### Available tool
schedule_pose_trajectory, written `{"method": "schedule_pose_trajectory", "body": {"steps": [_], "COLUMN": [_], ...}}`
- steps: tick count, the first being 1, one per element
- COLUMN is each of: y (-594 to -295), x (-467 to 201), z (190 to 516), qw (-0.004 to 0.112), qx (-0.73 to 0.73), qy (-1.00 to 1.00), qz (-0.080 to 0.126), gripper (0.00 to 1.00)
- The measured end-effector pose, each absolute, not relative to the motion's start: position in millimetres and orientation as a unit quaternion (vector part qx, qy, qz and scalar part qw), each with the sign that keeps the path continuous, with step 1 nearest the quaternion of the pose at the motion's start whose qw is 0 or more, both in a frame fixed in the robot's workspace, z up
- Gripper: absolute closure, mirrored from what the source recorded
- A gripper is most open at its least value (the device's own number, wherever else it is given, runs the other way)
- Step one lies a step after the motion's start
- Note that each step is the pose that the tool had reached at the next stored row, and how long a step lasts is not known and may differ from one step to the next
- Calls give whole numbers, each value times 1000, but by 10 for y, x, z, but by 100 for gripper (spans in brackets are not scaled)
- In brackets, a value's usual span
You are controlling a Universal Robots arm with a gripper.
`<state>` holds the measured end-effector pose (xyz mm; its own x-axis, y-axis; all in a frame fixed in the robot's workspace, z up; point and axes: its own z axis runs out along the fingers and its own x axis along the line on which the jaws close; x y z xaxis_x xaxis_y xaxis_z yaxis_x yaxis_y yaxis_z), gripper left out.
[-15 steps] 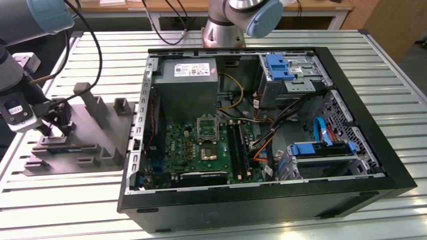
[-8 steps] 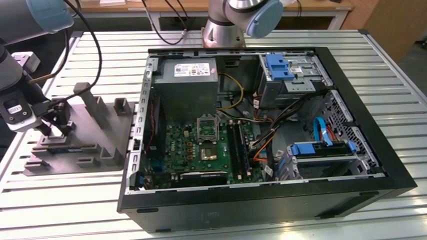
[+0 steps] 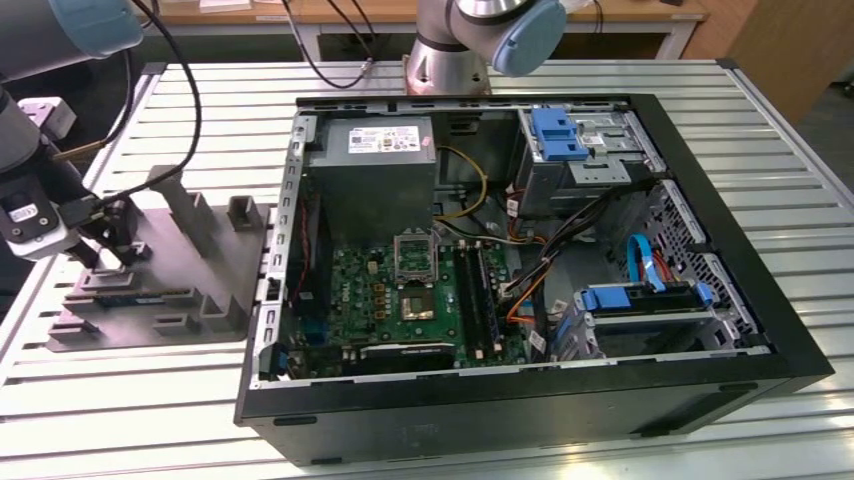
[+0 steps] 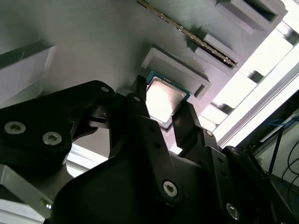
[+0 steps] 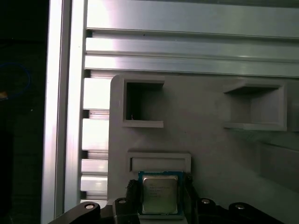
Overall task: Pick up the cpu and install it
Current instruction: 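Pick up the cpu and move it towards the insertion slot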
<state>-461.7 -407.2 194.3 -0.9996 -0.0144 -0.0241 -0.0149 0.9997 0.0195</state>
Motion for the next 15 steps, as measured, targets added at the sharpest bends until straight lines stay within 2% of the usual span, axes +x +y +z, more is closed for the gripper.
{"method": "schedule_pose_trajectory", "body": {"steps": [15], "y": [-4072], "x": [-4617], "z": [1984], "qw": [12], "qx": [-7], "qy": [1000], "qz": [10], "gripper": [53]}}
